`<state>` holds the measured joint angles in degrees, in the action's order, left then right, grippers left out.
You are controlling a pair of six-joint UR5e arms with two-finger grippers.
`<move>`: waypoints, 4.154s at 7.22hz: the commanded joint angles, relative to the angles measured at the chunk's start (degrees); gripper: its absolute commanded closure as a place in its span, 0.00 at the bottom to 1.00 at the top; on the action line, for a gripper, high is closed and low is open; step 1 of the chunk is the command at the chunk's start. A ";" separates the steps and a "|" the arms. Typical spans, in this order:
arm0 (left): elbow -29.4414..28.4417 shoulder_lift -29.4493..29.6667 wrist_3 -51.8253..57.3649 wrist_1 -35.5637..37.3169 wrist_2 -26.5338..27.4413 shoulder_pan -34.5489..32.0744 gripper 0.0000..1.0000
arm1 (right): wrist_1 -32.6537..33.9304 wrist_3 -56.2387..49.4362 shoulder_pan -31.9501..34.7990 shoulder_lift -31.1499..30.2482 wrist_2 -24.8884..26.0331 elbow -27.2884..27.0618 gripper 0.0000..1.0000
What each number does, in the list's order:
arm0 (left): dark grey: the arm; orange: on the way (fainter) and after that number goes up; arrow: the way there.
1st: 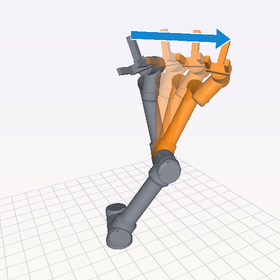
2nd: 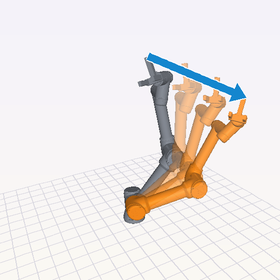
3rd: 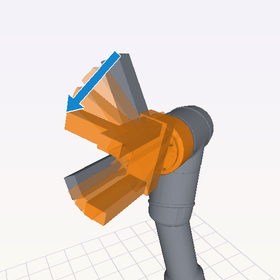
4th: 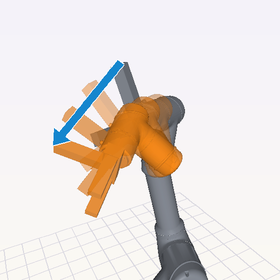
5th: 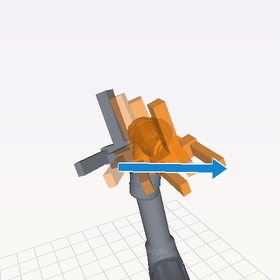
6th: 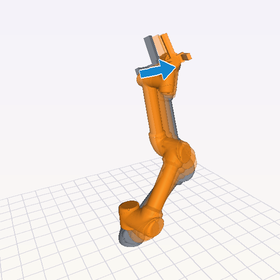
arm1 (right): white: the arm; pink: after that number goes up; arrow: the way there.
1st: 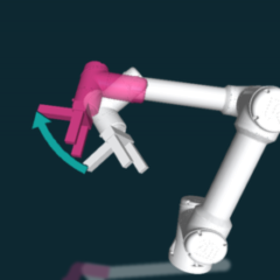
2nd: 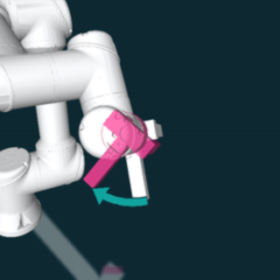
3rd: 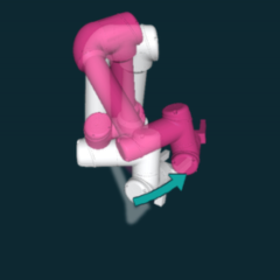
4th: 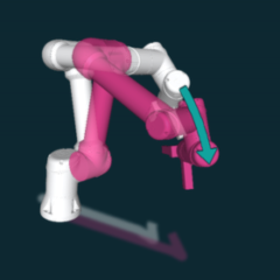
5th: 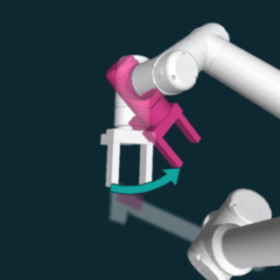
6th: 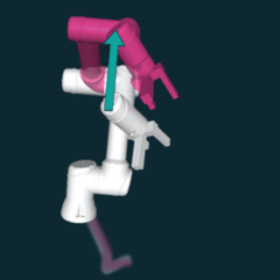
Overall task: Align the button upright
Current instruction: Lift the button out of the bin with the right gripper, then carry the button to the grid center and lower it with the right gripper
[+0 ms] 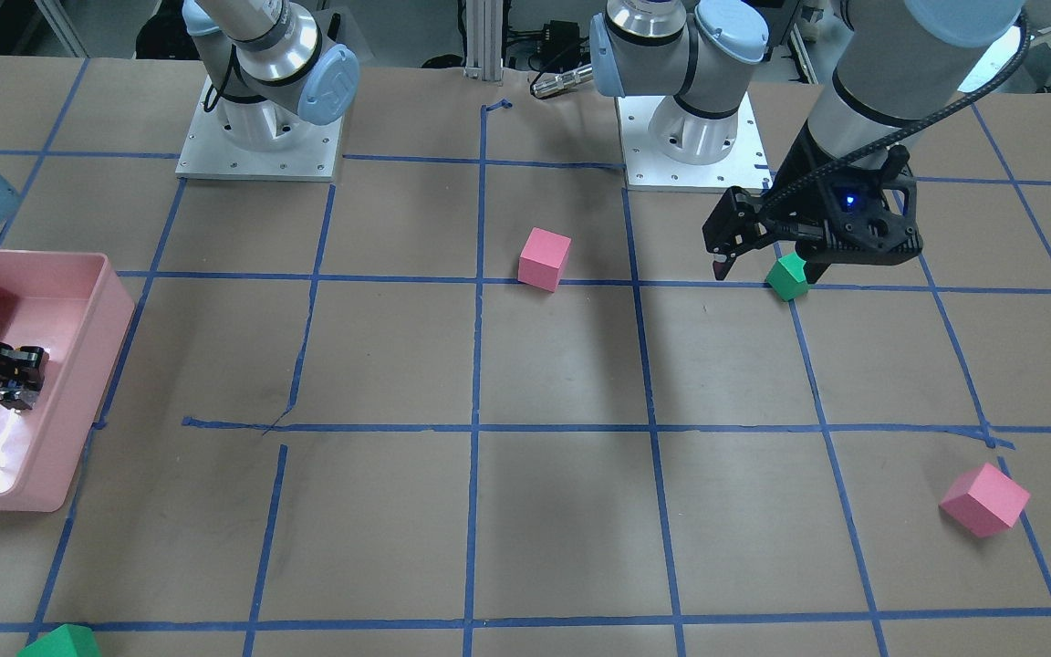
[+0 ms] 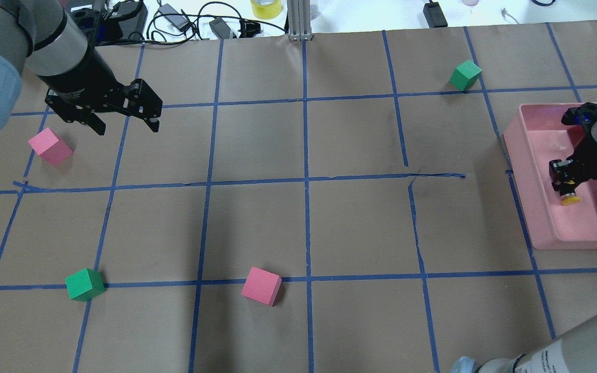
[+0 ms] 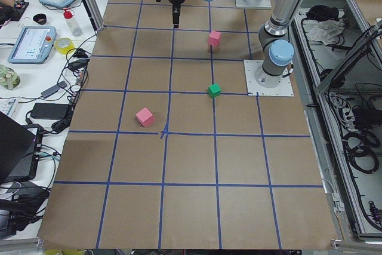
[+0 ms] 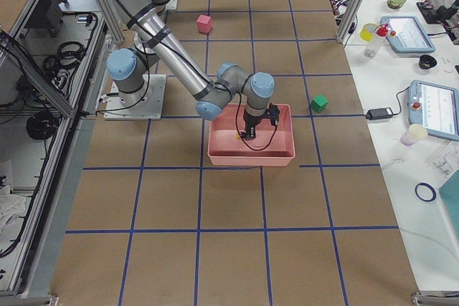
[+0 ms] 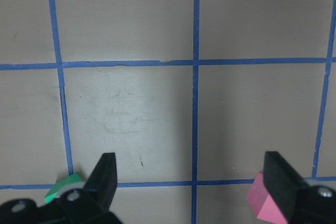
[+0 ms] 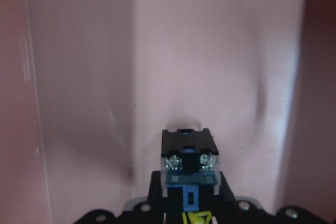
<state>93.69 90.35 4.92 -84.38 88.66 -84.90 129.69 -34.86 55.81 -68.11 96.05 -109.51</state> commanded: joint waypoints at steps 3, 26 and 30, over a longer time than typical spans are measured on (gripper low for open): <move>0.00 0.00 0.00 0.00 0.02 0.00 0.00 | -12.12 -2.50 0.35 -4.21 -2.78 10.34 1.00; -0.44 -0.26 0.00 0.79 0.02 -0.18 0.00 | 4.96 51.03 59.06 6.58 -9.22 7.65 0.74; -0.35 -0.44 0.00 0.79 -0.06 -0.18 0.00 | 4.52 50.86 58.98 5.19 -10.01 6.94 0.00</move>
<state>93.42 89.99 4.92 -83.65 88.66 -85.08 134.38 16.19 114.86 -62.05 86.32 -102.47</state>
